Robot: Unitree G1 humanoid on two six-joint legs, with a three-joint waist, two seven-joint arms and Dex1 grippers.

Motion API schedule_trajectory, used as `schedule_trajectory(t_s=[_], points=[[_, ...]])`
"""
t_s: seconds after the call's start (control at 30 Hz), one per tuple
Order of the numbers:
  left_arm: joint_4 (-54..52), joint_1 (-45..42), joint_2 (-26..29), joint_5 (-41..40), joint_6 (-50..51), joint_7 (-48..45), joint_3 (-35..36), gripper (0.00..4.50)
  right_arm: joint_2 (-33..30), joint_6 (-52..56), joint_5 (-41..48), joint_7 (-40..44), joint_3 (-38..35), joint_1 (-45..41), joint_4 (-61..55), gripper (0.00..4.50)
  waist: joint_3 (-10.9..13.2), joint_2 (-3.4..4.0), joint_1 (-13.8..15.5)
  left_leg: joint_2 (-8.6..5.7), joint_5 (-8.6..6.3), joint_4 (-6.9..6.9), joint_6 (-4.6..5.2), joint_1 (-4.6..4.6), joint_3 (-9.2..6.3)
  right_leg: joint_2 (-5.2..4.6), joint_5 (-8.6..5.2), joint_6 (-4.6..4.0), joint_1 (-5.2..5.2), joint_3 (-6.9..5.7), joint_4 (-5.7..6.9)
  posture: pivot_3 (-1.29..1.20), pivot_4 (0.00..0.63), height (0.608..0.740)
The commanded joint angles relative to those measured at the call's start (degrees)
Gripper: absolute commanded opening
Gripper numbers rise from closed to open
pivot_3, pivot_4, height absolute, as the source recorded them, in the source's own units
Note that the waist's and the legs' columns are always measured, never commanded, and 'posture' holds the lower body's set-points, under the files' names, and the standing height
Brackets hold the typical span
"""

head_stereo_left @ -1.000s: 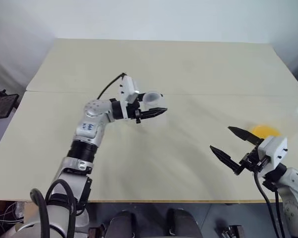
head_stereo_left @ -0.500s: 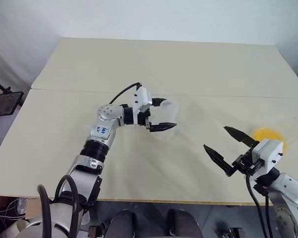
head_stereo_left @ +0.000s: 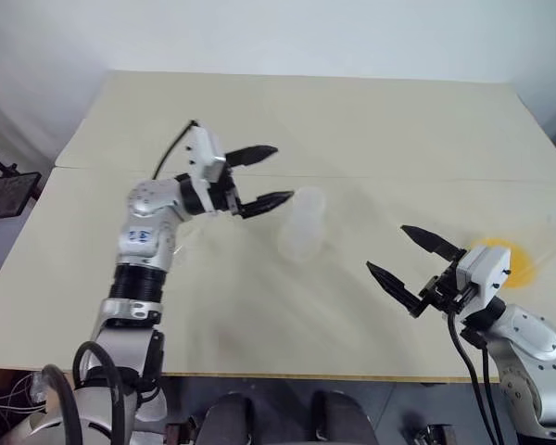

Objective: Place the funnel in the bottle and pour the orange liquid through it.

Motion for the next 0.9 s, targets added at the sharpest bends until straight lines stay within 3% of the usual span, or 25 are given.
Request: schedule_trajectory(t_s=[0.03, 0.3, 0.57, 0.77, 0.9], points=[[-8.8, 5.1, 4.1, -2.1, 1.6, 4.9, 6.4, 4.43, -1.1, -0.3, 1.5, 2.8, 1.0, -3.9, 2.5, 4.5, 0.0, 0.0, -0.3, 0.0, 0.0, -0.01, 0.0, 0.0, -0.04, 0.0, 0.0, 0.0, 0.0, -0.02, 0.03, 0.0, 0.15, 0.74], [-27.9, 33.1, 9.3, -3.0, 4.3, 17.0, 23.9, 4.43, -0.7, 0.5, 3.1, 12.8, 8.5, -16.4, 11.0, 4.5, 0.0, 0.0, -1.2, 0.07, 0.0, -0.01, 0.0, 0.05, -0.12, -0.07, 0.0, 0.0, 0.01, -0.03, 0.12, 0.0, 0.15, 0.74], [-40.8, 62.0, 0.8, -5.3, 3.3, 24.5, 38.3, 4.43, 0.4, -0.1, 2.4, 20.1, 13.6, -23.4, 16.6, 4.5, 0.0, -0.04, -0.7, 0.13, -0.1, 0.07, 0.17, 0.05, -0.19, -0.28, 0.0, 0.0, 0.13, 0.02, 0.09, 0.0, 0.15, 0.74], [-44.8, 72.7, -4.6, -7.7, 2.3, 25.6, 39.0, 4.43, 0.6, 0.1, 2.5, 21.7, 13.9, -24.3, 17.9, 4.5, 0.0, -0.06, -0.5, 0.18, -0.13, 0.16, 0.19, 0.0, -0.17, -0.25, 0.0, 0.0, 0.16, 0.0, 0.0, 0.0, 0.15, 0.74], [-49.1, 72.9, -5.2, -8.6, 6.0, 26.7, 32.4, 4.43, 0.2, -0.1, 2.3, 22.4, 13.5, -24.2, 18.6, 4.5, 0.0, -0.05, -0.8, 0.2, -0.15, 0.17, 0.2, 0.01, -0.13, -0.23, 0.0, -0.01, 0.15, 0.07, 0.0, 0.0, 0.15, 0.74]])
